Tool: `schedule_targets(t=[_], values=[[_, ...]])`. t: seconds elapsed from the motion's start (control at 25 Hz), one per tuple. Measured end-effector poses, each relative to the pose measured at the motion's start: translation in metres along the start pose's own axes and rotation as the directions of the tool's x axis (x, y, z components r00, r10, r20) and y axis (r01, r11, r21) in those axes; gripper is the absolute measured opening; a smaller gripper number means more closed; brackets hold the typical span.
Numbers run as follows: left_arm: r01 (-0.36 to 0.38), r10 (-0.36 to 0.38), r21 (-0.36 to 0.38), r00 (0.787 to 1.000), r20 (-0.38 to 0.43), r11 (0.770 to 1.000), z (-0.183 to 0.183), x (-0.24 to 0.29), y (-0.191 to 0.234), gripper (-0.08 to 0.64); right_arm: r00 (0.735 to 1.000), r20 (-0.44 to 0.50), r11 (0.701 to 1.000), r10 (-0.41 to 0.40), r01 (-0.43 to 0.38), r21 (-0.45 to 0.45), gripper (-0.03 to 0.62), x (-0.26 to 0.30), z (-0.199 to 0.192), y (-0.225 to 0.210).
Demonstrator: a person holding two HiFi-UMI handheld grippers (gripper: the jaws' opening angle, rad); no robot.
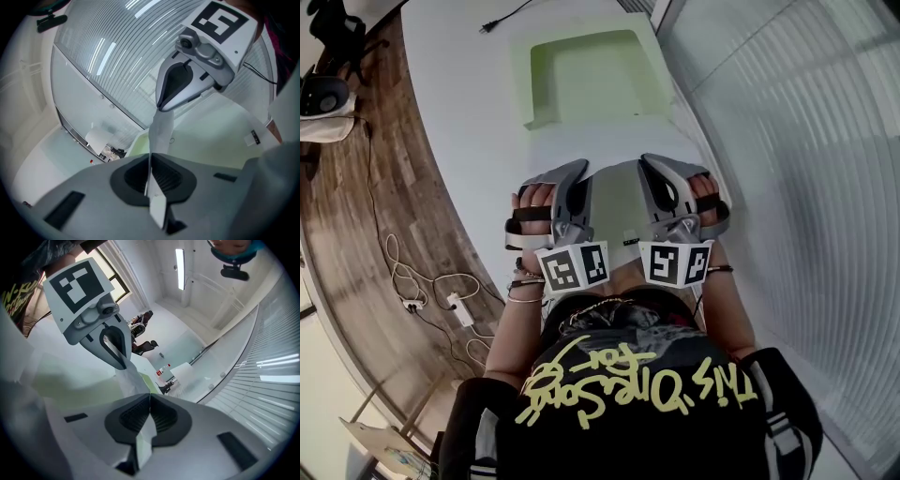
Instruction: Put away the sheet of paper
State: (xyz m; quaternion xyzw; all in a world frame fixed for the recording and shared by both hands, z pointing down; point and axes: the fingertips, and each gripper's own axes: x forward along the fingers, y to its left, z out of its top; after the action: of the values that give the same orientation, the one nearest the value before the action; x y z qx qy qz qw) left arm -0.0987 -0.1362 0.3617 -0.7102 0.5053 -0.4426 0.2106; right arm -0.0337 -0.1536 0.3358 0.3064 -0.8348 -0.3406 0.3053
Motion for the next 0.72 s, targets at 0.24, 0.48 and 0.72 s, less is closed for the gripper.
schedule_targets(t=[0.24,0.48,0.72], values=[[0.013,-0.013,-0.004,1.0,-0.012,1.0,0.0,0.007,-0.013,0.009,1.0,-0.009,1.0,0.016,-0.016,0.012,0.008,-0.001,-0.015,0.009],[0.026,-0.026,-0.01,0.999,-0.02,1.0,0.0,0.006,-0.017,0.009,0.999,-0.017,0.999,0.032,-0.032,0.016,0.008,-0.002,-0.018,0.011],[0.035,-0.035,-0.017,0.998,-0.044,0.999,-0.001,0.016,-0.023,0.009,0.998,-0.019,0.998,0.06,-0.059,0.021,0.008,0.002,-0.029,0.015]])
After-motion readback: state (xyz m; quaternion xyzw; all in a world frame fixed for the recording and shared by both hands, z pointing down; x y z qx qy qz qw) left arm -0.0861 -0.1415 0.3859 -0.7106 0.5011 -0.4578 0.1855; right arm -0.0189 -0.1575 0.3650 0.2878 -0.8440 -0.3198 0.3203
